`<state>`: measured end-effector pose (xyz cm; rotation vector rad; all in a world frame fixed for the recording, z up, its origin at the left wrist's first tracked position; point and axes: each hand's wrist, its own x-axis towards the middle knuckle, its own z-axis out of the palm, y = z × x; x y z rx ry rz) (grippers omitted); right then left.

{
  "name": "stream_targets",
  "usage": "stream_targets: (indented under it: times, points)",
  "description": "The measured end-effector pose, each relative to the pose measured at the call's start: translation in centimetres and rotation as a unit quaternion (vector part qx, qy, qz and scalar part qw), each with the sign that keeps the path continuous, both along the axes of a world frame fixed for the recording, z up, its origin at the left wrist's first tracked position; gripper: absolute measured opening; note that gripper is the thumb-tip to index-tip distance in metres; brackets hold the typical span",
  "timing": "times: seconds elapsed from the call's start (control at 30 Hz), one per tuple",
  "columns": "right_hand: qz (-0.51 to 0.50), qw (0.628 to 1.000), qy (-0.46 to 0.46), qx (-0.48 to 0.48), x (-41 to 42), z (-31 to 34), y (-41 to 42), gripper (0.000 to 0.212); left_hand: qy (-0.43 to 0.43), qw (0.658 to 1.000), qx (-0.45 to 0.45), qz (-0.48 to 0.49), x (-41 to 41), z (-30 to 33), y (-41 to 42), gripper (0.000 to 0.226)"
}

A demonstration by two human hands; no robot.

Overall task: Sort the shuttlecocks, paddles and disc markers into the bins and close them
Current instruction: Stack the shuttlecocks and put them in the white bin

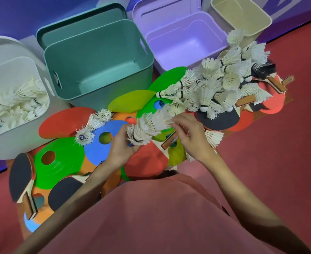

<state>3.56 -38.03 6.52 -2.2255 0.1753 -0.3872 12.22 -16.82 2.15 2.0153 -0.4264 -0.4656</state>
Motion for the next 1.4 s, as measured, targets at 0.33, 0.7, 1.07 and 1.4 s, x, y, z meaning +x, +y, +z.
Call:
stream_targets:
  times: [0.33,0.7,1.07,1.4]
  points:
    - [-0.203,0.960,-0.041,0.188,-1.8,0.5,-2.3,0.023,0.009,0.999,-0.039,0.003,-0.5,-0.8,-1.9,0.054]
    - [-0.511,0.800,0.244,0.198,-5.9,-7.3,-7.4,0.026,0.027,0.998,-0.045,-0.032,-1.0,-1.0,-3.0,0.051]
    - [-0.510,0.845,0.104,0.124,-7.7,-4.8,-5.9,0.005,-0.009,0.998,-0.035,-0.047,-0.3,-0.7,-3.6,0.054]
    - [-0.285,0.949,-0.068,0.113,-5.3,0.7,-5.3,0.005,-0.007,0.997,-0.036,-0.067,-0.3,-0.1,-3.7,0.053]
